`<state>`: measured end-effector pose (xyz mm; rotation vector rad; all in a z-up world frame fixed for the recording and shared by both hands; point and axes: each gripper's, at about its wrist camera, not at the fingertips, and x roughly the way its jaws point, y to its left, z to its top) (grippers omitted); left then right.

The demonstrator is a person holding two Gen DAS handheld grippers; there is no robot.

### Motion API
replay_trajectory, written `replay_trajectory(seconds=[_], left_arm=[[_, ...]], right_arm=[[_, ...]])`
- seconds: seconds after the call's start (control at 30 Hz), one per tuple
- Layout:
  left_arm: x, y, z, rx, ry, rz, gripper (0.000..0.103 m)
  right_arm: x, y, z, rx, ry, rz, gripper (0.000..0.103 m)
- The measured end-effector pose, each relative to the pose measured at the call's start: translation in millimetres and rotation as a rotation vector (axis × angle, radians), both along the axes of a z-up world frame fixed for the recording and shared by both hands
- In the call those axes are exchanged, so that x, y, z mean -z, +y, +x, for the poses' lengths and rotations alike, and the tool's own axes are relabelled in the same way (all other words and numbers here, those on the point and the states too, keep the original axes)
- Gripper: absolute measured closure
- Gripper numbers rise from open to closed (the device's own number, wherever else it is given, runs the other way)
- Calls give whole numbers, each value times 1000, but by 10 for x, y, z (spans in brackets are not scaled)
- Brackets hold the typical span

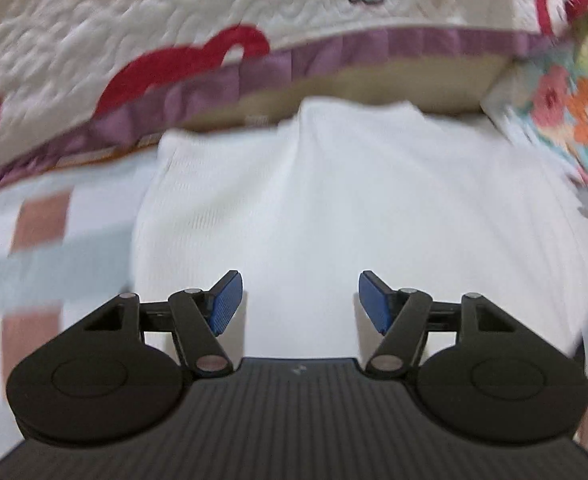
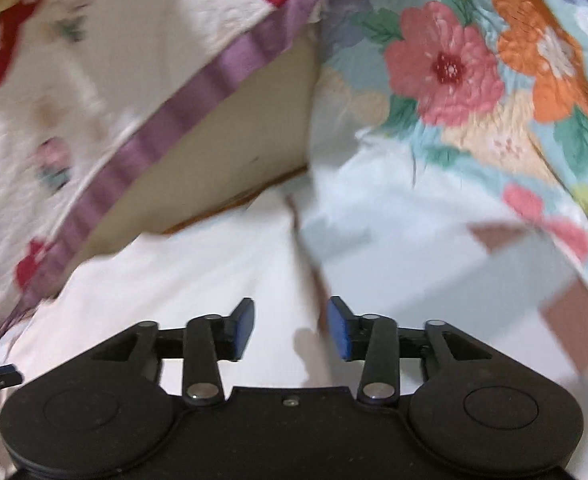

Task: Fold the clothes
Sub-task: 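Grasp the garment corner with the right gripper and lift it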

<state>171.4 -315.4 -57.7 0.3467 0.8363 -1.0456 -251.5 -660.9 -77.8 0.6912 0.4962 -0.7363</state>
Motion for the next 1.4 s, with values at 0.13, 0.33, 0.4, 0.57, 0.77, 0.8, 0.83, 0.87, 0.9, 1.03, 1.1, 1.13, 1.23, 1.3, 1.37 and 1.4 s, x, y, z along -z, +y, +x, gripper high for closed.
replay_trajectory(seconds=[0.13, 0.33, 0.4, 0.57, 0.77, 0.8, 0.83, 0.87, 0.9, 1.03, 1.1, 1.13, 1.23, 1.3, 1.37, 1.4], left_arm=[[67, 455, -239, -74, -17, 124, 37], [193, 851, -350, -176, 60, 151, 37], [213, 956, -292, -225, 164, 94, 36], [247, 1124, -138, -367, 319, -34, 35], [274, 1096, -198, -383, 253, -44, 35], [273, 1071, -235, -369, 216, -24, 35], [280, 1042, -272, -348, 173, -1, 35], [299, 1011, -312, -322, 125, 23, 34], [308, 990, -343, -305, 94, 41, 34], [299, 916, -389, -283, 54, 89, 33], [295, 879, -413, -272, 34, 113, 33], [288, 865, -423, -269, 26, 123, 33], [174, 857, -503, -264, -29, 82, 35], [45, 800, -647, -258, -114, 26, 35], [-91, 602, -897, -246, -202, -14, 35], [-148, 467, -1026, -205, -201, -52, 35]], right_arm=[[187, 391, -479, 87, -108, 99, 33], [576, 656, -685, 203, -238, 347, 33], [673, 723, -641, 221, -252, 378, 33], [662, 776, -495, 270, -295, 284, 32], [572, 682, -287, 298, -330, 154, 90], [556, 666, -253, 302, -336, 133, 91], [541, 650, -218, 307, -342, 111, 92], [450, 696, -238, 298, -326, 55, 94], [392, 713, -277, 287, -304, 24, 94], [496, 592, -320, 261, -208, 35, 95], [589, 568, -335, 281, -211, 62, 95], [609, 576, -344, 285, -218, 61, 95], [646, 582, -366, 287, -226, 61, 94], [661, 578, -379, 281, -226, 62, 94], [653, 577, -377, 277, -220, 55, 94], [647, 583, -365, 274, -214, 47, 94]])
